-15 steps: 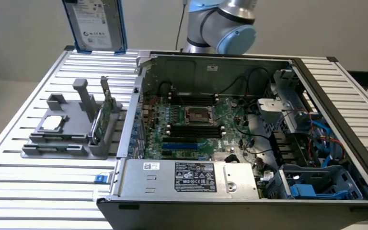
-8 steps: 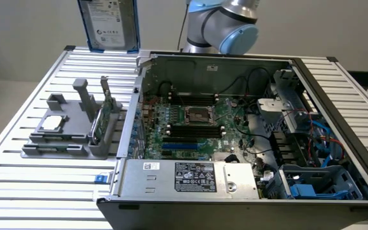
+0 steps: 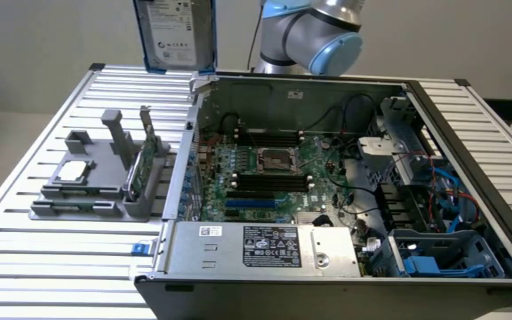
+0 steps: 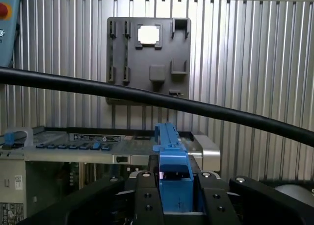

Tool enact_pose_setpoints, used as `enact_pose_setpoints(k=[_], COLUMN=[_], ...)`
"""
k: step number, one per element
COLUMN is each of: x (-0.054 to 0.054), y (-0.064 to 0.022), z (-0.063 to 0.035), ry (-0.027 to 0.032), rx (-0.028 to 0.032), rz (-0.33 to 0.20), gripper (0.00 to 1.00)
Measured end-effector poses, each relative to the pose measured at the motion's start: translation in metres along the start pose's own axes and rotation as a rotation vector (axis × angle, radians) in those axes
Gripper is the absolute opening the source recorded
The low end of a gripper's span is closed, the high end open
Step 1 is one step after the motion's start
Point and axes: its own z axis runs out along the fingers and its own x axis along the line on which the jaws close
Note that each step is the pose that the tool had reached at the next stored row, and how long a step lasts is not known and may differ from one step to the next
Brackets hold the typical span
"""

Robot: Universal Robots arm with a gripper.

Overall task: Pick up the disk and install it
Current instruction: 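Pick up the disk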

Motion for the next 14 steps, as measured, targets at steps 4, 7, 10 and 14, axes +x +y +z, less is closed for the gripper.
enact_pose_setpoints(k=[4,7,10,14], x=[0.003,0.004,0.006,0.009], y=[-0.0183,-0.0319,-0.0454,-0.0634], z=[-0.0008,-0.0013,-0.0018,-0.0024], ry=[0.0,0.0,-0.0001,0.0], rx=[-0.0005,-0.001,-0.001,-0.0012], rz=[0.0,0.0,0.0,0.0], gripper=[0.33,0.33,0.33,0.33])
